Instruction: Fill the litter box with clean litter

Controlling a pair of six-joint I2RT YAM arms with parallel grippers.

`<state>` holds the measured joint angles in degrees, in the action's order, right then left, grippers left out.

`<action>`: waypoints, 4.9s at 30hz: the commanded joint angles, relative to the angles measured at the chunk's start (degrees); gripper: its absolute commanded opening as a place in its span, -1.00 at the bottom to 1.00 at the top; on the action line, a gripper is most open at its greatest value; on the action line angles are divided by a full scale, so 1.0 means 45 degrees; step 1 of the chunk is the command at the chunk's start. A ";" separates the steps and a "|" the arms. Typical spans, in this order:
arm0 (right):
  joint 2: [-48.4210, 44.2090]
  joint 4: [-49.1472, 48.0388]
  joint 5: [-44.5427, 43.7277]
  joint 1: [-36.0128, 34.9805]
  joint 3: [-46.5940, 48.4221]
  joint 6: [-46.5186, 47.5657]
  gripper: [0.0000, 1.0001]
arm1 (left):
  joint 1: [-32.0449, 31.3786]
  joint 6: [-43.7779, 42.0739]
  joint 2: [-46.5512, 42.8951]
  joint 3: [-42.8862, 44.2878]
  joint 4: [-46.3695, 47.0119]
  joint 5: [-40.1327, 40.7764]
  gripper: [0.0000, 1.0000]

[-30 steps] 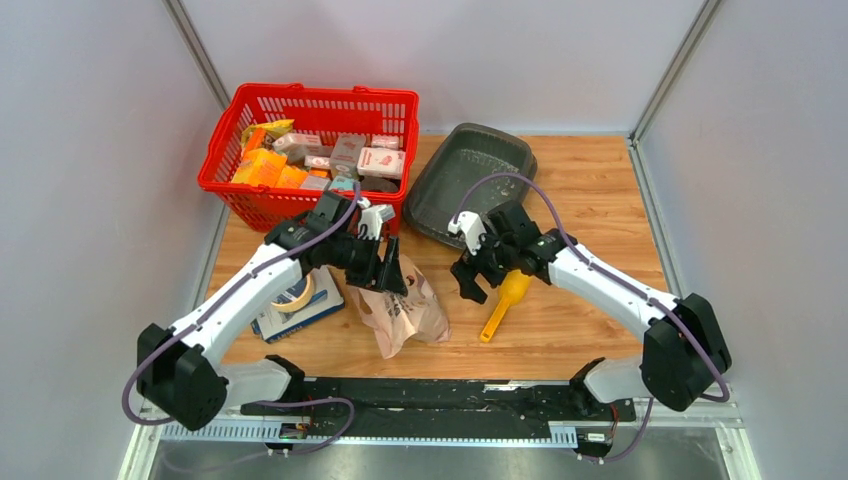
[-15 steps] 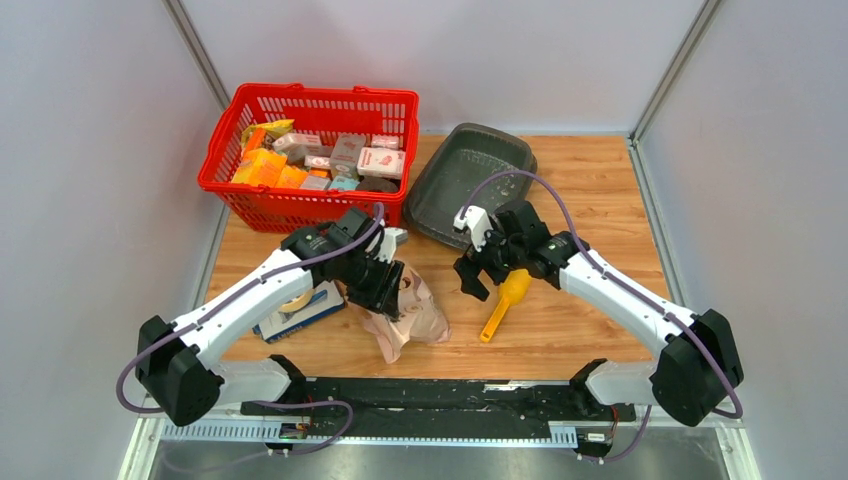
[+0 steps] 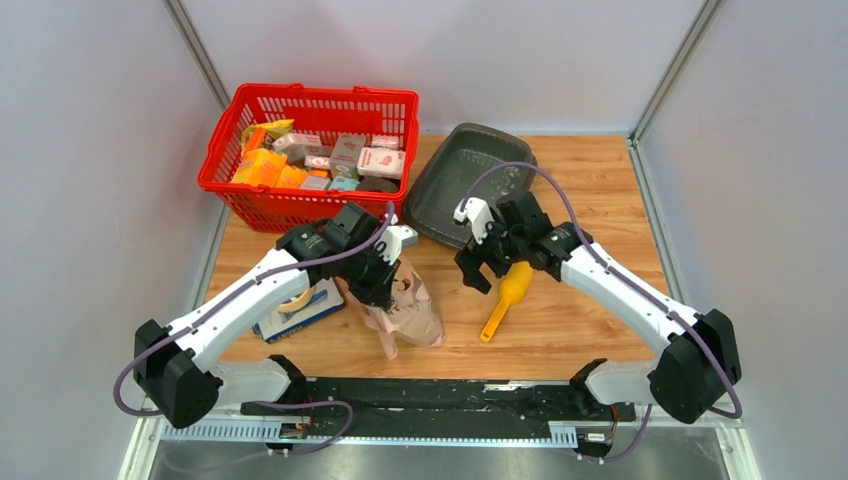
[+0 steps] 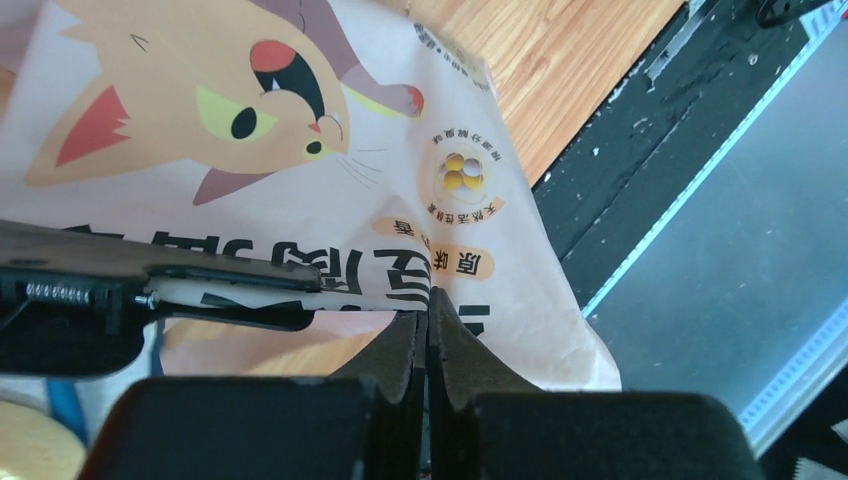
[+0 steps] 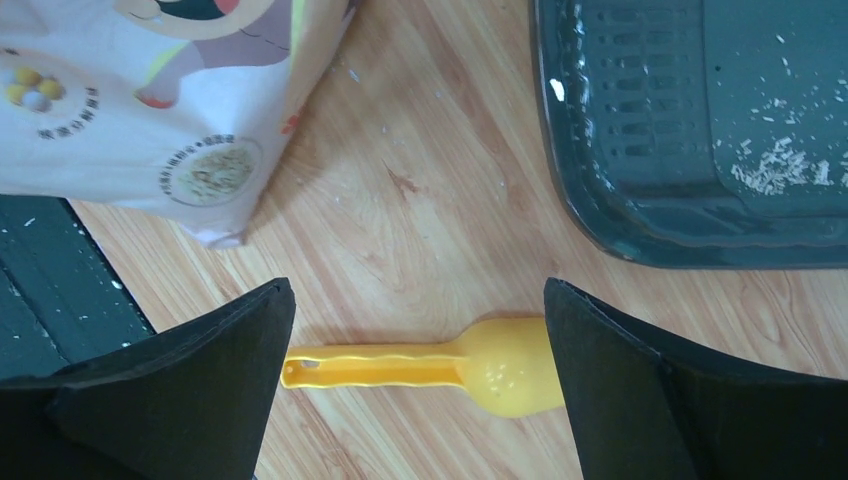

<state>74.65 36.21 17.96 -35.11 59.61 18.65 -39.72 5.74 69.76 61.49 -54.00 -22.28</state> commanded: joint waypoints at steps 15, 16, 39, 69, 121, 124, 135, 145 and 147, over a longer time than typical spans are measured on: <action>-0.1823 0.0528 0.0580 0.2021 -0.0571 0.0522 1.00 | -0.3261 -0.9959 0.2487 0.4616 -0.1517 -0.1124 -1.00; -0.1901 0.0528 0.0677 0.2060 -0.0611 0.0561 1.00 | -0.3359 -1.0295 0.2410 0.4577 -0.1419 -0.1026 -1.00; -0.1687 0.0646 0.0580 0.2178 -0.0474 0.0620 1.00 | -0.3185 0.0614 0.2018 0.1707 -0.1321 0.4385 0.53; -0.3210 0.1017 0.0736 0.3682 -0.0552 0.1402 1.00 | -0.1914 -1.4142 0.3288 0.4616 -0.0814 0.0771 -1.00; 0.2805 0.1525 0.3432 0.1143 0.5072 0.3081 0.68 | 0.2363 -0.3288 -0.2005 0.0144 0.5943 -0.0187 0.37; 0.3019 0.1485 0.3218 0.1065 0.5112 0.2983 0.64 | 0.2538 -0.2936 -0.2259 -0.0110 0.6335 -0.0223 0.37; 0.3235 0.1173 0.2904 0.0889 0.4858 0.3237 0.33 | 0.2675 -0.2993 -0.2494 -0.0579 0.6491 -0.0224 0.36; 0.3372 0.1621 0.3042 0.0733 0.5247 0.3919 -0.75 | 0.2675 -0.2994 -0.2415 -0.0853 0.6804 -0.0204 0.35; 0.3080 0.1895 0.2905 0.0887 0.5287 0.4077 -1.00 | 0.2675 -0.3052 -0.2377 -0.0795 0.6765 -0.0243 0.35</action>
<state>89.82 43.97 31.42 -31.55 80.44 34.63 -28.01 -8.84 59.53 57.82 -25.89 -23.20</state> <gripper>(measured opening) 0.138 0.675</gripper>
